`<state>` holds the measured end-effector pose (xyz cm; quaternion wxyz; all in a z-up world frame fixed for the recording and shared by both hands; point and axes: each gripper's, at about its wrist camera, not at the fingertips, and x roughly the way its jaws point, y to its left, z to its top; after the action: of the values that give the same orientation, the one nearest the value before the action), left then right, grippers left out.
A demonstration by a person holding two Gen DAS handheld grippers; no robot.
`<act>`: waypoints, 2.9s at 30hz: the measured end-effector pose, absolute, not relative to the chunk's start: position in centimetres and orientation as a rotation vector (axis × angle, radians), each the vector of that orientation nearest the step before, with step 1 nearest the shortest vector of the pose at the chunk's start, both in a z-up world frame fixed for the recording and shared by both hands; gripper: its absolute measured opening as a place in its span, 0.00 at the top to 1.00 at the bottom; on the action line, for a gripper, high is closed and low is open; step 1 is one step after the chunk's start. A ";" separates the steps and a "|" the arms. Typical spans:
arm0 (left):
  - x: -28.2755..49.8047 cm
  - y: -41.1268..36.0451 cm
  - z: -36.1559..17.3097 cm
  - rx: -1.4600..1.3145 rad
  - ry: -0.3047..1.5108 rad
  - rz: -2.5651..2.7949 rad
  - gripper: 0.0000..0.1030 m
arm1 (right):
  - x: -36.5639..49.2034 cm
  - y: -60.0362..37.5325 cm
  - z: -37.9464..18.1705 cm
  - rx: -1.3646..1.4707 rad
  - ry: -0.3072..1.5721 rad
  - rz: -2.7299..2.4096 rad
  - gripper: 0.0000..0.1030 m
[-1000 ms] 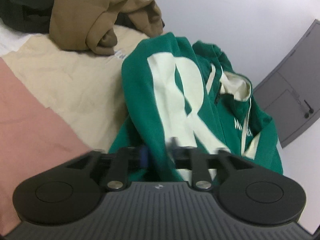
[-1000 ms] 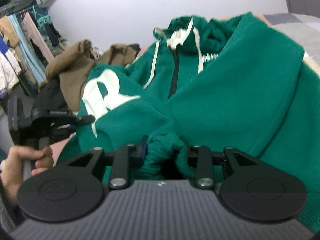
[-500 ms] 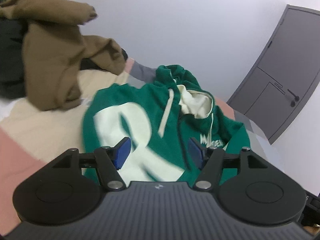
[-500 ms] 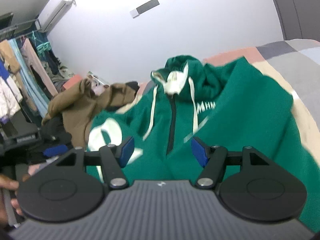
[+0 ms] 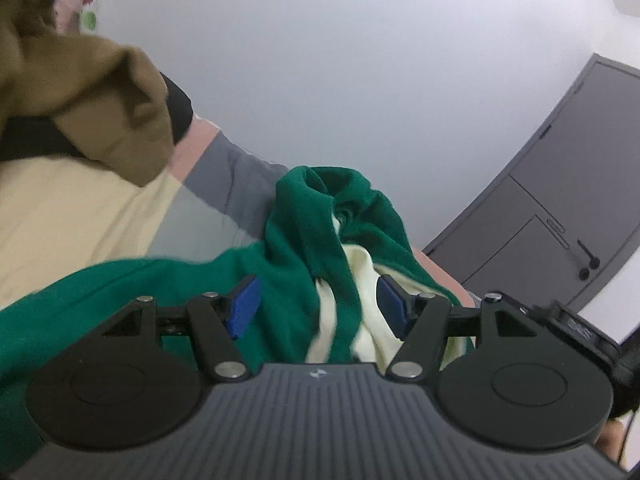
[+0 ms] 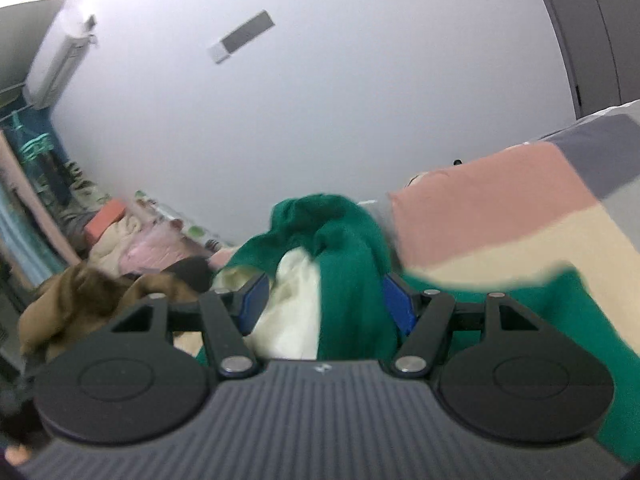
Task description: Fold large clothes
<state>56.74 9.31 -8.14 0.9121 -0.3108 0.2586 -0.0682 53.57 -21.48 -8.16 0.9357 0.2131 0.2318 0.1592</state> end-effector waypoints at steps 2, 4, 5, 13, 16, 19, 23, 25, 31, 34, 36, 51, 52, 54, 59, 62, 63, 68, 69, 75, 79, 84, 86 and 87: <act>59.0 9.5 -9.4 -0.664 0.552 -0.144 0.33 | 57.3 -20.5 -8.9 0.432 0.480 0.296 0.36; 61.0 9.6 -10.6 -0.679 0.578 -0.148 0.33 | 60.6 -19.4 -9.9 0.416 0.503 0.281 0.36; 61.7 9.7 -10.9 -0.683 0.580 -0.149 0.33 | 61.8 -18.9 -10.4 0.409 0.514 0.274 0.36; 64.0 8.9 -11.5 -0.637 0.600 -0.165 0.33 | 68.7 -15.1 -13.6 0.326 0.632 0.221 0.37; 63.3 8.9 -11.1 -0.625 0.607 -0.172 0.33 | 69.1 -14.6 -14.8 0.298 0.708 0.213 0.69; 61.7 9.2 -10.1 -0.616 0.608 -0.177 0.33 | 67.0 -14.2 -13.2 0.248 0.640 0.243 0.81; 58.6 9.8 -7.8 -0.557 0.590 -0.169 0.33 | 62.1 -14.2 -8.5 0.155 0.483 0.282 0.82; 56.8 10.3 -6.5 -0.546 0.579 -0.157 0.33 | 58.8 -14.7 -5.6 0.100 0.374 0.321 0.82; 49.1 11.4 -2.3 -0.559 0.510 -0.160 0.34 | 47.6 -16.3 -0.3 0.002 0.131 0.460 0.83; 44.2 11.7 -0.9 -0.574 0.492 -0.165 0.34 | 41.8 -16.3 0.9 -0.075 0.071 0.543 0.83; 40.8 11.5 -0.4 -0.564 0.486 -0.170 0.34 | 37.2 -16.6 0.9 -0.092 0.045 0.587 0.82; 19.5 8.5 -1.6 -0.522 0.508 -0.268 0.33 | 19.4 -20.3 -11.7 -0.063 0.329 0.498 0.79; 18.9 8.5 -1.9 -0.532 0.501 -0.274 0.33 | 19.3 -20.4 -11.9 -0.061 0.354 0.484 0.78; 17.5 8.3 -2.5 -0.543 0.488 -0.264 0.33 | 18.8 -20.0 -11.7 -0.054 0.380 0.475 0.76; 16.2 8.4 -3.9 -0.604 0.474 -0.263 0.33 | 17.1 -20.5 -11.5 0.092 0.431 0.454 0.73; 16.7 7.9 -4.3 -0.564 0.494 -0.254 0.33 | 16.5 -20.1 -11.7 0.179 0.465 0.442 0.60; 16.8 7.7 -4.5 -0.558 0.497 -0.256 0.33 | 16.0 -20.0 -11.7 0.200 0.466 0.437 0.46; 17.2 7.7 -5.7 -0.588 0.517 -0.265 0.33 | 12.7 -20.8 -11.1 0.259 0.375 0.443 0.25; 17.2 7.7 -5.9 -0.587 0.522 -0.266 0.33 | 12.4 -20.6 -10.8 0.268 0.341 0.465 0.23; 18.0 8.3 -6.7 -0.555 0.546 -0.233 0.33 | 13.3 -16.9 -11.3 0.166 0.251 0.532 0.19; 18.5 8.3 -7.2 -0.534 0.555 -0.219 0.33 | 13.5 -14.6 -11.4 0.075 0.147 0.505 0.20; 19.1 7.7 -7.8 -0.482 0.578 -0.202 0.33 | 14.2 -13.9 -11.7 0.050 0.147 0.489 0.21; 19.3 7.2 -8.0 -0.454 0.580 -0.194 0.33 | 14.8 -13.7 -12.4 0.033 0.202 0.479 0.20; 19.4 7.1 -8.1 -0.444 0.582 -0.195 0.33 | 15.0 -13.4 -12.7 0.012 0.231 0.468 0.20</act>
<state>19.37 7.08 -8.09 0.9292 -0.2166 0.2839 -0.0950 15.03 -13.42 -12.73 0.9661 0.0058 0.1144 0.2313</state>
